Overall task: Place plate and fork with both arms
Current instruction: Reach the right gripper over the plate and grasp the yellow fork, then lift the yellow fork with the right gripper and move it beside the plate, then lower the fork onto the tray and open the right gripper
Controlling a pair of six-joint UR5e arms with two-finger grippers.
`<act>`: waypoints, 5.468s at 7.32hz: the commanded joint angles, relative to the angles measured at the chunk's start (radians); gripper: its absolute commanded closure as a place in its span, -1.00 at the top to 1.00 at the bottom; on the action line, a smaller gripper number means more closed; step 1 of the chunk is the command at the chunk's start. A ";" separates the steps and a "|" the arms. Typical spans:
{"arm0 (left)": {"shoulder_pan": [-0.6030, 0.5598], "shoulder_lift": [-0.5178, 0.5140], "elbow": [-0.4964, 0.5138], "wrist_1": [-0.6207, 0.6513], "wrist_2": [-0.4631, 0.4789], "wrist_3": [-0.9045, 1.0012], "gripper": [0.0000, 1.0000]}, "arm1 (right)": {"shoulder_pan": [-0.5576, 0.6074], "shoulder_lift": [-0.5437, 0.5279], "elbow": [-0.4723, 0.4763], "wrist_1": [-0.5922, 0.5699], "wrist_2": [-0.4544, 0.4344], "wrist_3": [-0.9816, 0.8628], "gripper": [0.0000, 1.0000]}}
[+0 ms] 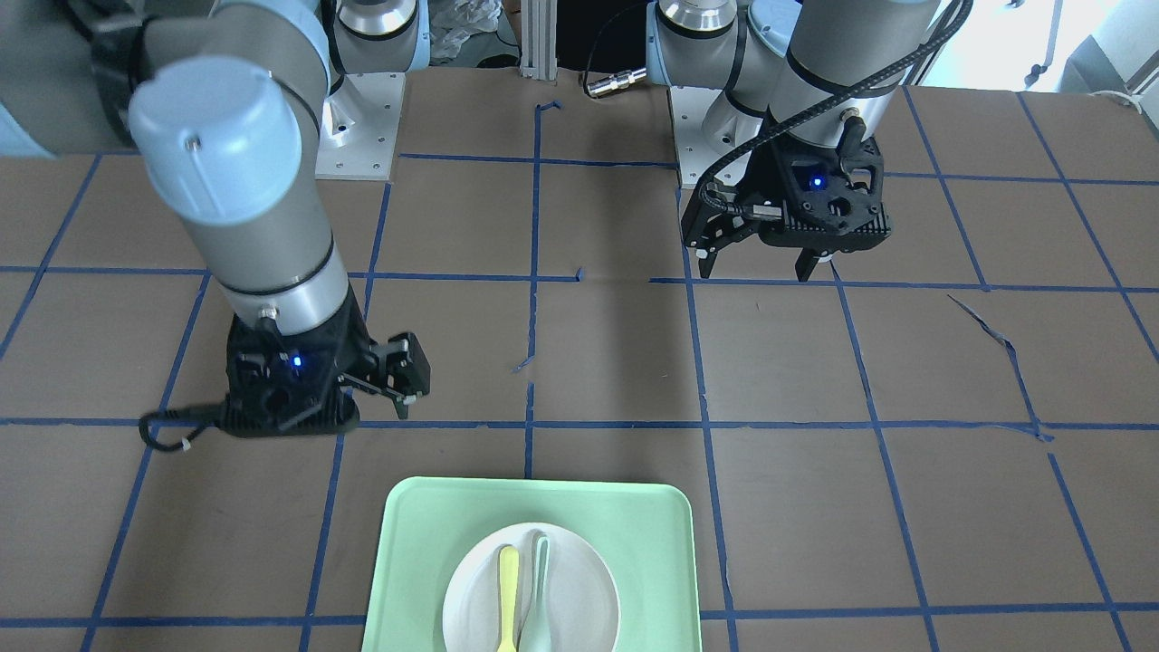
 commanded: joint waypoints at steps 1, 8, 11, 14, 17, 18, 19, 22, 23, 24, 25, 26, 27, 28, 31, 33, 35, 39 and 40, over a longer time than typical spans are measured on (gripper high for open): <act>0.000 0.004 -0.021 0.000 -0.003 -0.003 1.00 | 0.042 0.200 -0.144 -0.025 0.009 0.060 1.00; -0.005 -0.002 -0.029 0.000 -0.003 -0.012 1.00 | 0.088 0.453 -0.278 -0.137 0.060 0.140 0.13; -0.005 -0.002 -0.029 0.000 -0.003 -0.010 1.00 | 0.113 0.483 -0.319 -0.137 0.060 0.143 0.12; -0.005 -0.005 -0.029 0.000 -0.003 -0.006 1.00 | 0.113 0.511 -0.318 -0.139 0.060 0.141 0.01; -0.005 -0.005 -0.029 0.000 -0.003 -0.007 1.00 | 0.113 0.513 -0.315 -0.139 0.060 0.141 -0.10; -0.005 -0.005 -0.029 0.001 -0.003 -0.009 1.00 | 0.113 0.511 -0.315 -0.139 0.060 0.141 -0.36; -0.005 -0.005 -0.029 0.002 -0.003 -0.007 1.00 | 0.113 0.509 -0.315 -0.139 0.060 0.141 -0.64; -0.005 -0.005 -0.029 0.002 -0.003 -0.007 1.00 | 0.113 0.500 -0.313 -0.137 0.054 0.141 -0.95; -0.005 -0.005 -0.029 0.002 -0.003 -0.007 1.00 | 0.113 0.471 -0.313 -0.131 0.054 0.141 -0.95; -0.005 -0.005 -0.027 0.002 -0.003 -0.007 1.00 | 0.111 0.413 -0.293 -0.126 0.051 0.146 -0.95; -0.005 -0.005 -0.027 0.003 -0.003 -0.006 1.00 | 0.107 0.367 -0.237 -0.129 0.036 0.146 -0.95; -0.005 -0.005 -0.027 0.005 -0.003 -0.007 1.00 | 0.093 0.350 -0.191 -0.145 0.019 0.144 -0.96; -0.005 -0.005 -0.029 0.005 -0.003 -0.007 1.00 | 0.069 0.342 -0.163 -0.169 0.020 0.137 -0.96; -0.005 -0.007 -0.029 0.006 -0.003 -0.007 1.00 | 0.021 0.339 -0.131 -0.174 0.031 0.073 -0.96; -0.005 -0.010 -0.029 0.006 -0.003 -0.007 1.00 | -0.022 0.327 -0.004 -0.299 0.094 -0.007 -0.96; -0.005 -0.010 -0.030 0.006 -0.003 -0.009 1.00 | -0.022 0.339 0.003 -0.315 0.094 -0.006 -0.96; -0.005 -0.005 -0.046 0.011 -0.003 -0.007 1.00 | -0.022 0.341 0.004 -0.314 0.095 -0.008 0.35; -0.005 -0.002 -0.044 0.011 -0.003 -0.007 1.00 | -0.022 0.220 0.035 -0.274 0.077 -0.009 1.00; -0.005 -0.002 -0.046 0.012 -0.003 -0.006 1.00 | -0.024 0.104 0.087 -0.189 0.066 -0.006 1.00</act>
